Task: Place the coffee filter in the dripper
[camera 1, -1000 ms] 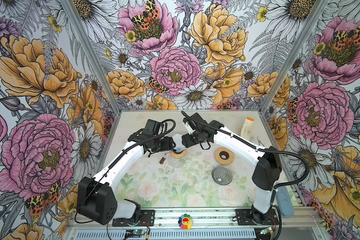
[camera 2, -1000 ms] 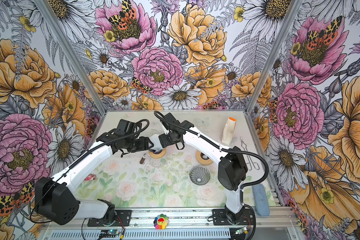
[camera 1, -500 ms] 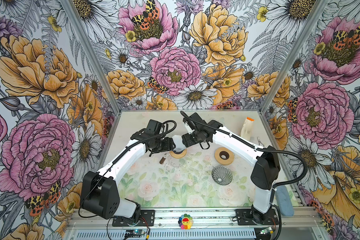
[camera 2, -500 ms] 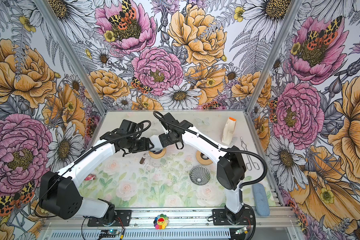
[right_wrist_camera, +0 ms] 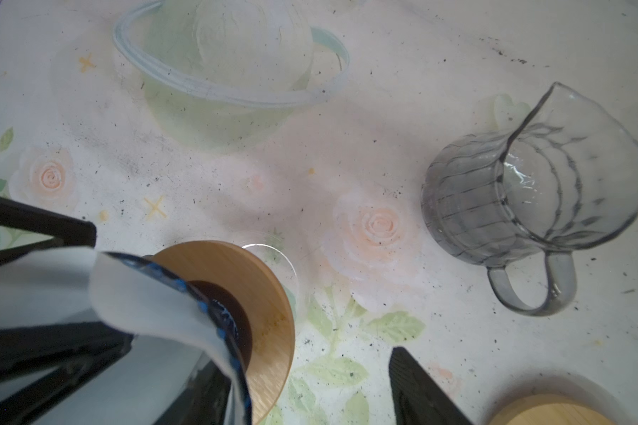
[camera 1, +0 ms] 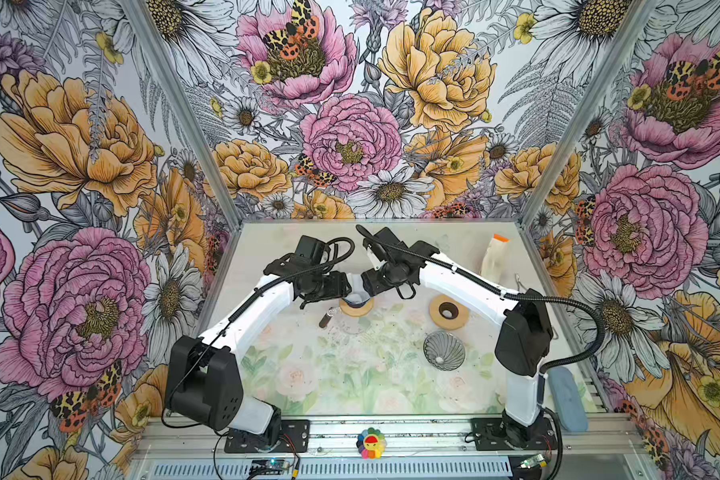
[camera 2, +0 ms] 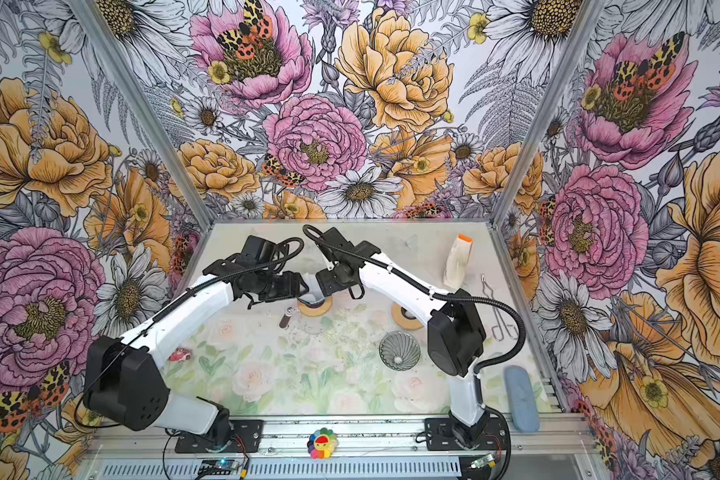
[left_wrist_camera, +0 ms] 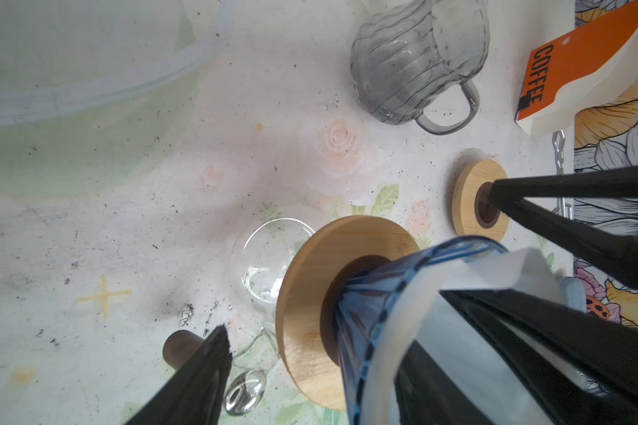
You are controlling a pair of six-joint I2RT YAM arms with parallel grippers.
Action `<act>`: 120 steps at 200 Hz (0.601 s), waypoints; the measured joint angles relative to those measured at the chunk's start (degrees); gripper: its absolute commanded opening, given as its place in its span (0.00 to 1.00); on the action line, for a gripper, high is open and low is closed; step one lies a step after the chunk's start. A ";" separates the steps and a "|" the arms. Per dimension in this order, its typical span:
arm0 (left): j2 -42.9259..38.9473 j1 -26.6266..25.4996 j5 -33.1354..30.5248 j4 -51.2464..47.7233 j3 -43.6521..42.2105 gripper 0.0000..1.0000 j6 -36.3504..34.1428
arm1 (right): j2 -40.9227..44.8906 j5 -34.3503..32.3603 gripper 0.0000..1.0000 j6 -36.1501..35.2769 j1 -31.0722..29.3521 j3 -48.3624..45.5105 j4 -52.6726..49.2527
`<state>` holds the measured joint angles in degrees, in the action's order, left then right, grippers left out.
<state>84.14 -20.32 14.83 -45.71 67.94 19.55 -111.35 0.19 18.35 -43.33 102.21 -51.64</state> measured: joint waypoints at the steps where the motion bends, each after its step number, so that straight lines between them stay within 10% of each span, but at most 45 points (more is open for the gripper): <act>1: 0.02 0.00 -0.04 0.00 0.00 0.69 0.00 | 0.00 0.00 0.69 0.00 0.00 0.00 0.00; 120: 0.17 -0.02 -1.77 -1.05 2.45 0.70 -0.61 | 0.02 2.67 0.69 -0.02 0.00 3.41 -0.39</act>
<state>84.31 -20.34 13.06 -46.76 70.39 18.94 -111.33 2.85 18.33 -43.33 105.62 -52.03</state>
